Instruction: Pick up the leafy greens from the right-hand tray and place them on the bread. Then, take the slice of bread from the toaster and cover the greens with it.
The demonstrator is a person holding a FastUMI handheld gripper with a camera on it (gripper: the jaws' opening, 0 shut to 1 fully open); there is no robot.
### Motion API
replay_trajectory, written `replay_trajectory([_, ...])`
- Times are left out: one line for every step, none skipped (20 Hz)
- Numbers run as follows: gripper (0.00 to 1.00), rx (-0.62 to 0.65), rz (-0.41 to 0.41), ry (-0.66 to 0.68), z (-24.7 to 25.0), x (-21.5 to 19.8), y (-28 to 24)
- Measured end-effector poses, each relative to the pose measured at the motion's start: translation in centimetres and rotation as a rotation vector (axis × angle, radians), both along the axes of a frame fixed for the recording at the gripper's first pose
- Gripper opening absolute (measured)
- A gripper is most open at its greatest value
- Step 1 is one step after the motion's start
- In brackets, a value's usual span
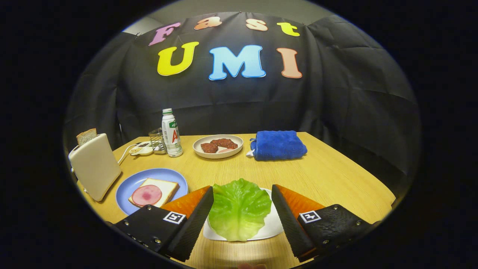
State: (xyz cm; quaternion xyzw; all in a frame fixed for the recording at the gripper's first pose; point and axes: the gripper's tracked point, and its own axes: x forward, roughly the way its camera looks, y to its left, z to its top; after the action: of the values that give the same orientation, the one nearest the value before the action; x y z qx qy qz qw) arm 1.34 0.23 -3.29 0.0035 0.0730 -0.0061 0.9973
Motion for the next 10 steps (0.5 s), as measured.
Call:
replay_trajectory([0.95,-0.003,0.002,0.018,-0.4,0.2,0.1])
replay_trajectory([0.95,-0.005,0.004,0.039,-0.9,0.4,0.2])
replay_trajectory([0.95,-0.006,0.005,0.06,-1.3,0.6,0.3])
replay_trajectory([0.95,-0.008,0.008,0.083,-1.8,0.9,0.4])
replay_trajectory([0.95,-0.009,0.009,0.104,-2.2,1.1,0.4])
replay_trajectory([0.95,-0.015,0.008,0.126,-2.7,1.3,0.4])
replay_trajectory([0.95,-0.023,0.003,0.148,-3.2,1.5,0.2])
replay_trajectory([0.95,-0.033,0.001,0.173,-3.9,1.6,0.1])
replay_trajectory([0.95,-0.044,0.001,0.198,-4.4,1.8,0.2])
replay_trajectory([0.95,-0.055,0.001,0.228,-5.3,1.8,0.1])
